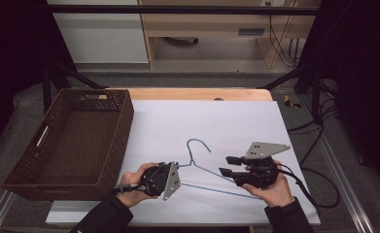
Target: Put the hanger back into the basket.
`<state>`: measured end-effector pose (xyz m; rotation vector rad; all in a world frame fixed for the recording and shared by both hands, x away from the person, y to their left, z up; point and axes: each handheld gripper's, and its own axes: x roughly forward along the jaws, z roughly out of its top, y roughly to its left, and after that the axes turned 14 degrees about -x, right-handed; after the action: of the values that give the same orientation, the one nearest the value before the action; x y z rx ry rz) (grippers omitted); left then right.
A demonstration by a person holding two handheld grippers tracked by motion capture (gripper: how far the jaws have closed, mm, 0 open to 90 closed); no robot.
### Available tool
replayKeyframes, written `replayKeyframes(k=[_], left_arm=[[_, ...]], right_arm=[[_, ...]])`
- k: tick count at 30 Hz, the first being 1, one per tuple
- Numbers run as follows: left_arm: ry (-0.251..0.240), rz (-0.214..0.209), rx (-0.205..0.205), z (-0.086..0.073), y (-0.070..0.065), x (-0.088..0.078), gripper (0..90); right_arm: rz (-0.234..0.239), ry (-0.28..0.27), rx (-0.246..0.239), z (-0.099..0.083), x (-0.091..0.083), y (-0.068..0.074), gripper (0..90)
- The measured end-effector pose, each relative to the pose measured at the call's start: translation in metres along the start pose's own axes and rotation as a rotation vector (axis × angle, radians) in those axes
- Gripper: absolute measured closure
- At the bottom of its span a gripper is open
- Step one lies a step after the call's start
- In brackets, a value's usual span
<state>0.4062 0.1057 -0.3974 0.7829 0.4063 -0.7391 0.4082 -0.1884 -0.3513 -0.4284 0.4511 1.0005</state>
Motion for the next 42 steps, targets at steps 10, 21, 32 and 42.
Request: replayKeyframes(k=[10,21,32,42], left_arm=[[0.112,0.038,-0.157,0.011,0.007,0.006,86.7],[0.203,0.035,-0.282,0.026,0.023,0.006,86.6],[0.255,0.062,-0.378,0.043,0.045,-0.001,86.7],[0.251,0.083,-0.388,0.066,0.064,-0.024,86.7]], right_arm=[[-0.189,-0.080,0.068,-0.019,-0.025,-0.016,24.8],[-0.311,-0.079,0.131,-0.043,-0.034,-0.018,8.6],[-0.344,-0.064,0.162,-0.059,-0.035,-0.019,5.9],[-0.357,-0.054,0.189,-0.073,-0.035,-0.023,6.5]])
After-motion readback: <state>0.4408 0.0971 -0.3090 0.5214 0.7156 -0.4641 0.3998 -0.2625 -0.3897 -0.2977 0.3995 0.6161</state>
